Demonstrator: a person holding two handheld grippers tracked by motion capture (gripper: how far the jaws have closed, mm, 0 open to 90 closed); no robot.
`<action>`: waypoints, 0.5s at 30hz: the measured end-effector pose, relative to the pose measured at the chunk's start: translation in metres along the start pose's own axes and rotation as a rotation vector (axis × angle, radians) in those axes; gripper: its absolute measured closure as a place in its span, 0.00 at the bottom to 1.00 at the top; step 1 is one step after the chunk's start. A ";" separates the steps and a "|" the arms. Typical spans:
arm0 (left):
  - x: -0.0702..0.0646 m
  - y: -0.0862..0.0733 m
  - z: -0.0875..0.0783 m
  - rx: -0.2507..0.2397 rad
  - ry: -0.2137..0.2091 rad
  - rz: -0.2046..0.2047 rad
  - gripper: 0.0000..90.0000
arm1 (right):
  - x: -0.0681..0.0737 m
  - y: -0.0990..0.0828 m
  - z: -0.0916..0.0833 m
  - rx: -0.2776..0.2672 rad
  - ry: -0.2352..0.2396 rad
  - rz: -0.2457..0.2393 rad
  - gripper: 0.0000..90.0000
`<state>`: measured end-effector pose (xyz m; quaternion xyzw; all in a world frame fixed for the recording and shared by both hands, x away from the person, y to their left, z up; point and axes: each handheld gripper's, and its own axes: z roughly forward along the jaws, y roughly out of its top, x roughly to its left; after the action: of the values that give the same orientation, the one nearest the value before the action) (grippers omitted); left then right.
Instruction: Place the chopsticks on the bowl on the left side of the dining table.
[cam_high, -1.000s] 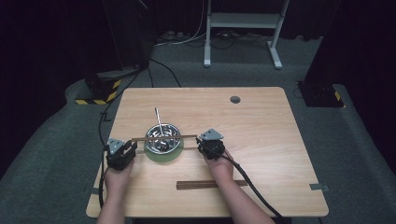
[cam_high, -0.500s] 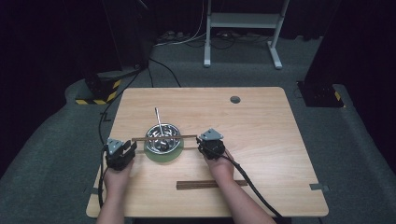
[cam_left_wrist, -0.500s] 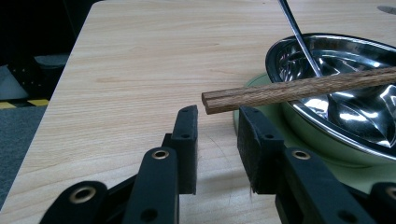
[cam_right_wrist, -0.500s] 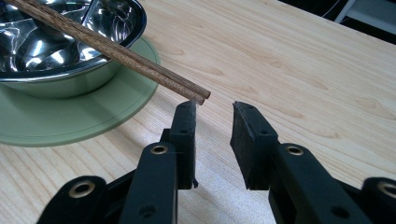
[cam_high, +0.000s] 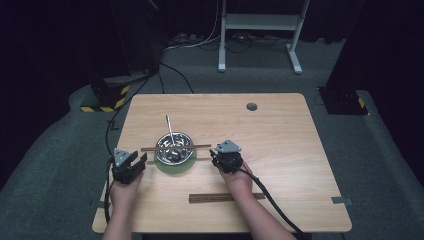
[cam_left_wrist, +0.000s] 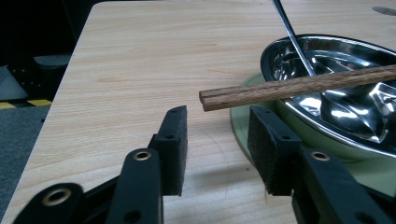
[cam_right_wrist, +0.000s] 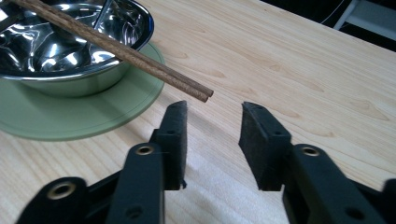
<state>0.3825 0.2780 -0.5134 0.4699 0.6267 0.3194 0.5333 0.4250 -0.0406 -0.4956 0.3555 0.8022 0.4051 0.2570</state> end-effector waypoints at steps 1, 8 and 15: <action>-0.001 0.000 -0.001 0.005 0.002 0.003 0.62 | 0.000 0.000 -0.002 -0.002 0.000 0.000 0.64; -0.015 -0.004 -0.017 0.021 -0.004 0.025 0.55 | -0.002 -0.008 -0.019 -0.015 0.014 0.019 0.53; -0.030 -0.020 -0.038 0.092 -0.004 0.094 0.51 | -0.020 -0.026 -0.041 -0.007 0.020 0.036 0.47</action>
<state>0.3407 0.2463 -0.5118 0.5235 0.6169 0.3139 0.4968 0.3989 -0.0860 -0.4930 0.3652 0.7967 0.4158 0.2429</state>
